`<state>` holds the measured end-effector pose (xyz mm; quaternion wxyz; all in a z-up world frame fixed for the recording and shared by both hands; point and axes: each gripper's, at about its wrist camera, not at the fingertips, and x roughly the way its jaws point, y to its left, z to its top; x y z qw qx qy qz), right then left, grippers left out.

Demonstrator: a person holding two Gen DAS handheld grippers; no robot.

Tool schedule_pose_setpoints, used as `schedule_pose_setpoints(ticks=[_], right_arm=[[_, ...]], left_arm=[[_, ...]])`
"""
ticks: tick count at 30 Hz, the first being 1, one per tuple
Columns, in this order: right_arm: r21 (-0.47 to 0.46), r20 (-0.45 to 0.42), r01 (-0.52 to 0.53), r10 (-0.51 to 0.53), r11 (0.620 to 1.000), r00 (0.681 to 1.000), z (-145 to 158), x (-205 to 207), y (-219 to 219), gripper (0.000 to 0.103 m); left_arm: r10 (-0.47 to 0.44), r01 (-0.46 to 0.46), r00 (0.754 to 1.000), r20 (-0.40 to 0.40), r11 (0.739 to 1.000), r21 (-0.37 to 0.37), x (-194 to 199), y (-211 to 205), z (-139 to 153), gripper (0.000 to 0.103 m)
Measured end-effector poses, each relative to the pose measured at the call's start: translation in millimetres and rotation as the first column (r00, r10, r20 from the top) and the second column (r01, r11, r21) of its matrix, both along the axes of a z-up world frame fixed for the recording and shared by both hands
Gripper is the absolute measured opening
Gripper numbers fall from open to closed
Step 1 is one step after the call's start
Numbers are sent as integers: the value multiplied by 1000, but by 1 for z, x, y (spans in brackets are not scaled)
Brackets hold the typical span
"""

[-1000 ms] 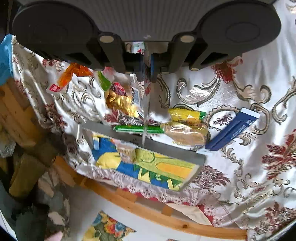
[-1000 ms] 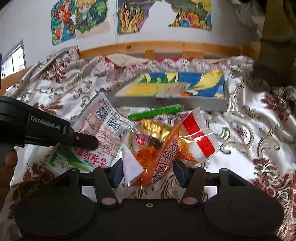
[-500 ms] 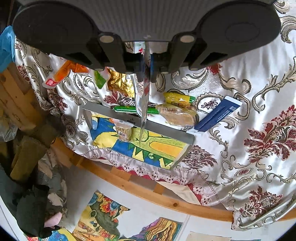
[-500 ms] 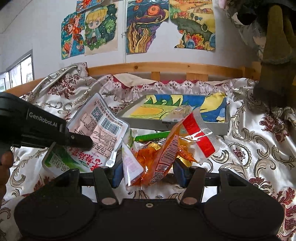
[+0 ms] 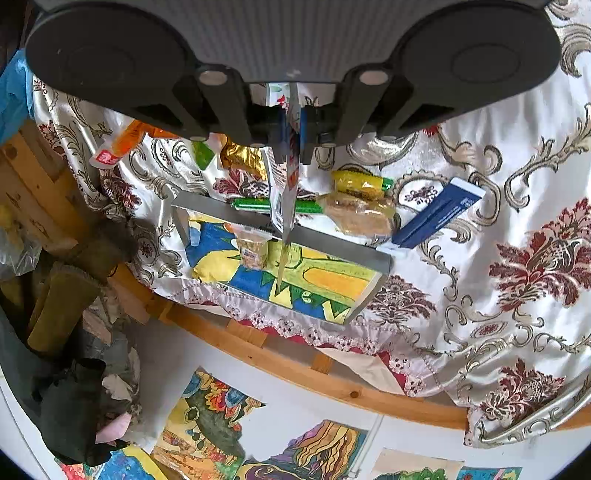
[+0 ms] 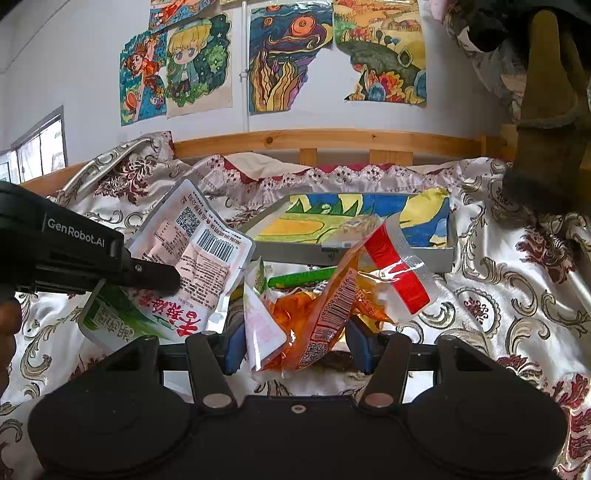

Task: Organize snacks

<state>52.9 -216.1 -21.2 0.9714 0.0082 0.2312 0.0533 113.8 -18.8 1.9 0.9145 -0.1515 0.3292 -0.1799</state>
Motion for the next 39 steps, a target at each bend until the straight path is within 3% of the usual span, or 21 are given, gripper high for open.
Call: schedule_pose_setpoints(ticks=[8, 14, 22, 30, 39], right_arm=[[-9, 44, -22, 22, 1000, 999, 21, 27, -12, 58], [-89, 121, -42, 53, 995, 991, 39, 75, -34, 58], [-23, 159, 18, -14, 1000, 987, 33, 158, -72, 58], [38, 108, 77, -80, 996, 991, 6, 213, -109, 58], [58, -18, 123, -123, 991, 992, -31, 235, -123, 58]], left_arm=[[-22, 22, 1000, 0, 997, -68, 36, -6, 18, 6], [-29, 35, 996, 84, 996, -76, 85, -25, 41, 6], [-47, 54, 993, 105, 997, -63, 169, -67, 41, 6], [-104, 107, 993, 64, 993, -49, 229, -110, 12, 6], [-97, 96, 995, -20, 994, -56, 246, -121, -21, 7]])
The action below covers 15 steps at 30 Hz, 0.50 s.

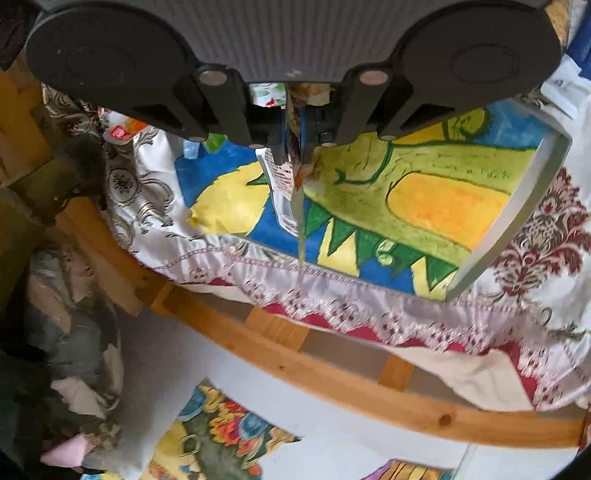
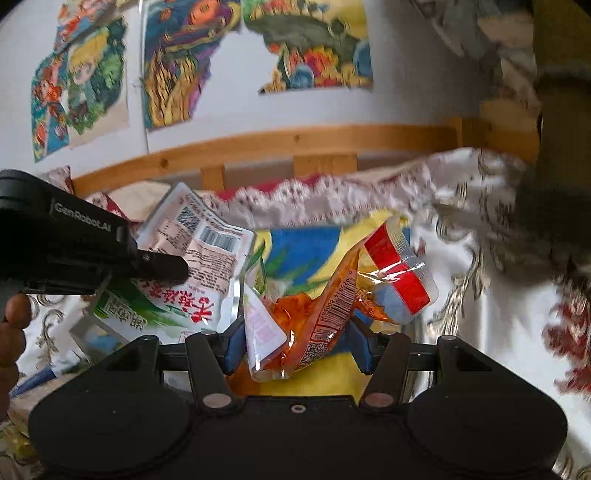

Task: Organize snacks
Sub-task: 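Lower the white bag into the grey tray with the left gripper while the right lowers the orange bag there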

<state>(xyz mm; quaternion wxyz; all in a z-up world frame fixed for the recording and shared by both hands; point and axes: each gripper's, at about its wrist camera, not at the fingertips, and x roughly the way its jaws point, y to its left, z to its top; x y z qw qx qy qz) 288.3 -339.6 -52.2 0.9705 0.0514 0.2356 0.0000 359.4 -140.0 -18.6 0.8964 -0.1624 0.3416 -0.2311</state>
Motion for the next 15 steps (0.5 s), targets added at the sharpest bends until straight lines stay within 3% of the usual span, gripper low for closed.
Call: schedule_pose_setpoints(ticks=[8, 10, 12, 15], right_arm=[[3, -24, -2, 2, 1000, 1000, -8, 4, 3, 60], [1, -33, 2, -2, 1000, 999, -7, 3, 3, 61], [1, -51, 8, -8, 1000, 999, -4, 4, 3, 63], [7, -72, 22, -22, 1000, 997, 0, 3, 2, 69]], left_arm=[[13, -13, 1000, 6, 997, 76, 2, -11, 0, 11], [31, -29, 999, -14, 993, 117, 3, -14, -1, 17], [46, -41, 998, -42, 991, 126, 3, -12, -3, 43], [85, -76, 994, -74, 990, 120, 0, -4, -4, 60]])
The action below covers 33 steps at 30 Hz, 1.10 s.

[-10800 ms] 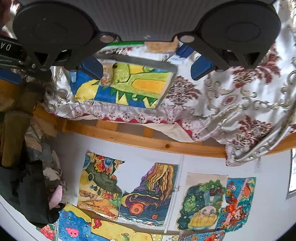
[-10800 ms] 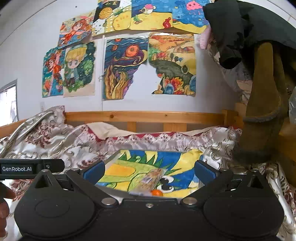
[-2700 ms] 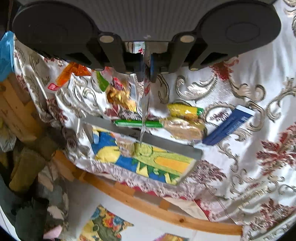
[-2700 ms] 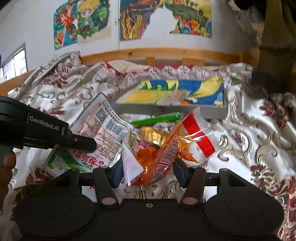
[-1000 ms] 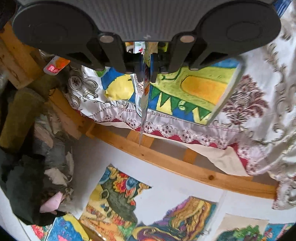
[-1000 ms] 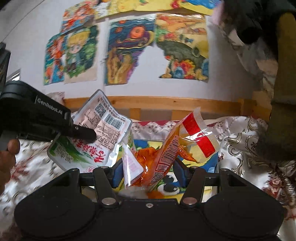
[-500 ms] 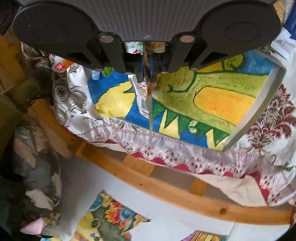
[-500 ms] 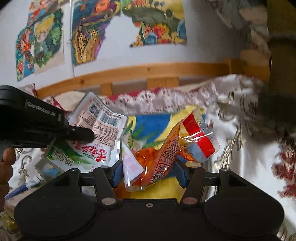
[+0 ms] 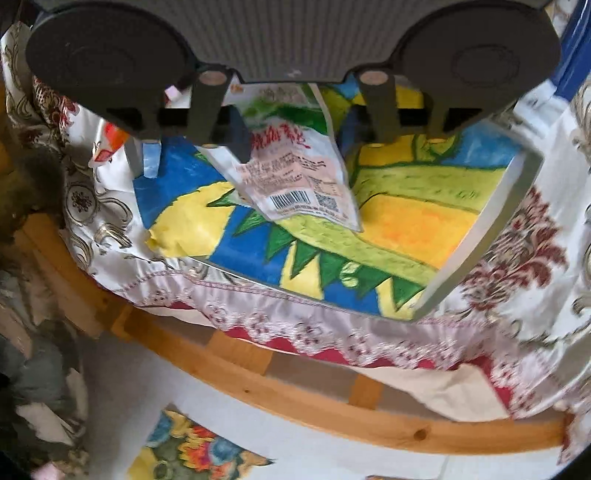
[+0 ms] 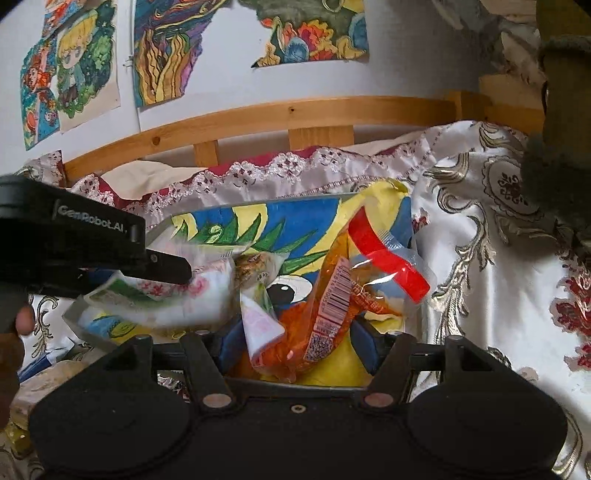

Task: Organize snacks
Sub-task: 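Lower the white bag into the grey tray with the left gripper while the right lowers the orange bag there, then open both grippers and raise them away from the grey tray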

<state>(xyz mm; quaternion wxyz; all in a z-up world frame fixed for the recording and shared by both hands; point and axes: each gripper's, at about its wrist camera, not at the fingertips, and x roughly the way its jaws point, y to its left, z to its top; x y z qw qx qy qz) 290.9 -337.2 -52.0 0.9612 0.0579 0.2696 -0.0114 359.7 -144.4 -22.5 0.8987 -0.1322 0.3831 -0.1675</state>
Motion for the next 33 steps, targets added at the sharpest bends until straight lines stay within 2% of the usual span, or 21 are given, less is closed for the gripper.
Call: schedule_pose_setpoints(ticks=[1, 3, 5, 11, 16, 25, 33], right_arm=[[1, 4, 4, -4, 1000, 1000, 2, -2, 0, 73], [13, 19, 7, -7, 1000, 1000, 10, -8, -1, 79], [21, 38, 4, -4, 1000, 999, 18, -13, -1, 84], [52, 113, 10, -15, 999, 993, 49, -38, 1, 93], [80, 188, -9, -6, 997, 982, 76, -66, 6, 102], [76, 292, -59, 35, 995, 956, 110, -119, 25, 102], [21, 303, -79, 69, 997, 950, 123, -162, 45, 102]], left_arm=[[6, -6, 1000, -1, 1000, 0, -2, 2, 1, 62], [21, -21, 1000, 5, 1000, 8, -8, 8, 6, 77], [36, -36, 999, 34, 999, 13, -17, 13, 12, 84], [66, -69, 987, 143, 998, 14, -50, 34, 41, 101], [98, -102, 967, 237, 995, 8, -79, 50, 63, 102], [198, -187, 931, 308, 980, -63, -131, 87, 88, 102], [219, -229, 899, 379, 973, -19, -184, 106, 92, 103]])
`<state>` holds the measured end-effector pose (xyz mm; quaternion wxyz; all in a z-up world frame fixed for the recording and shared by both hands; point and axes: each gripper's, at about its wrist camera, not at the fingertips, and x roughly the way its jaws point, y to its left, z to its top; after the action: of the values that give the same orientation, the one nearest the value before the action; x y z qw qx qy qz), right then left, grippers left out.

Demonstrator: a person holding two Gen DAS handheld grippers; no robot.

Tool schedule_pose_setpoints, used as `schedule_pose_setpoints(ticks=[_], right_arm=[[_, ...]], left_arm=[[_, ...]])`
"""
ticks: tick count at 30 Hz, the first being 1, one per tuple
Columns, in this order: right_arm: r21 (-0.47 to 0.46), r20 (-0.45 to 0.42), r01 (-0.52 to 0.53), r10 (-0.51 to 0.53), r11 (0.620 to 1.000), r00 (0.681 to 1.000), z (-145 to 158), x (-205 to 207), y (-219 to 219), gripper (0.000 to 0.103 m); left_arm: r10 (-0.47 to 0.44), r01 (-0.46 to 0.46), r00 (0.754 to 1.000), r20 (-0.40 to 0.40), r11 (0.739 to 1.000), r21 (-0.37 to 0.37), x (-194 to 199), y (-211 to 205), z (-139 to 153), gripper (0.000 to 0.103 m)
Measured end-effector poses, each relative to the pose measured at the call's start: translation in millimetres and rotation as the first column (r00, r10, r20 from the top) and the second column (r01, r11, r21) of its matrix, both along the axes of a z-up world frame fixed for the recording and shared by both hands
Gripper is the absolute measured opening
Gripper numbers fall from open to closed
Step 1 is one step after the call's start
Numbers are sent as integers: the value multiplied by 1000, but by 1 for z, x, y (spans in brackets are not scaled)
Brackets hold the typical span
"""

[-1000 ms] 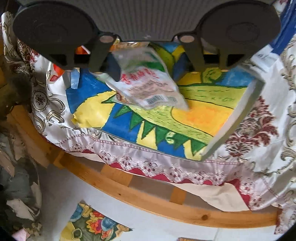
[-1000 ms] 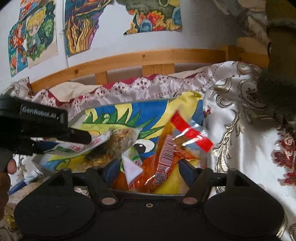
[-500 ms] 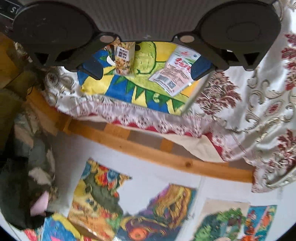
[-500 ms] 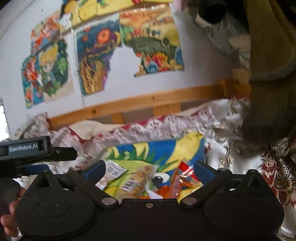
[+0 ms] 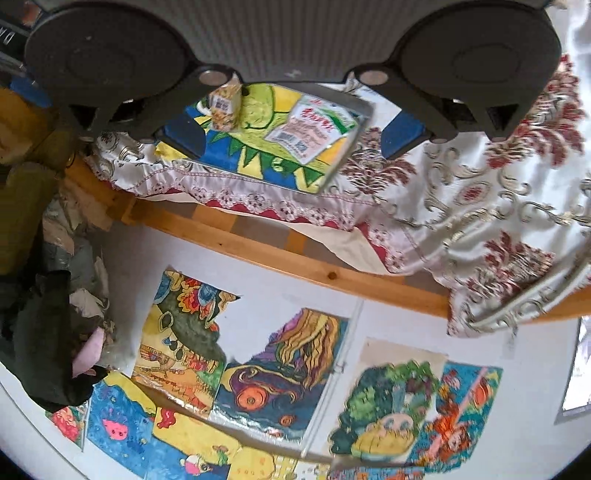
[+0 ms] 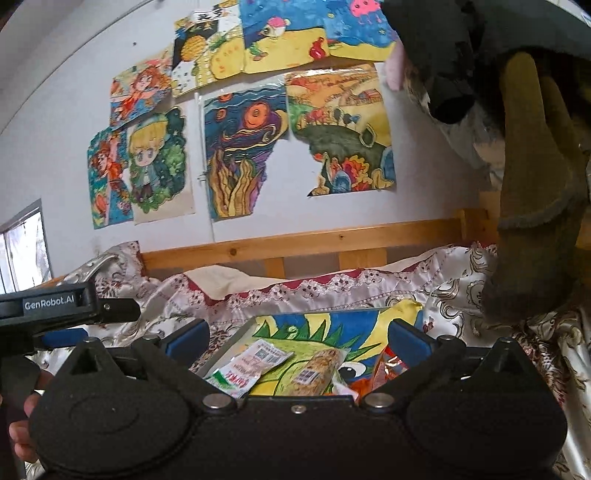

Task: Organize snacks
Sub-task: 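Open both grippers and raise them away from the grey tray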

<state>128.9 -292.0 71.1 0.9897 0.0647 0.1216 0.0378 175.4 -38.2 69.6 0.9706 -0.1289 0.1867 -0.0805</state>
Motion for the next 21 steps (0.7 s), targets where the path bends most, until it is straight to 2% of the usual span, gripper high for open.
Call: schedule_pose_setpoints(ticks=[12, 21], right_arm=[[-46, -42, 5, -7, 999, 999, -12, -54, 20, 102], [-83, -114, 13, -23, 996, 993, -33, -90, 23, 102]], left_arm=[[33, -35, 999, 22, 995, 96, -74, 18, -24, 103], [49, -47, 999, -11, 989, 140, -105, 29, -51, 103]])
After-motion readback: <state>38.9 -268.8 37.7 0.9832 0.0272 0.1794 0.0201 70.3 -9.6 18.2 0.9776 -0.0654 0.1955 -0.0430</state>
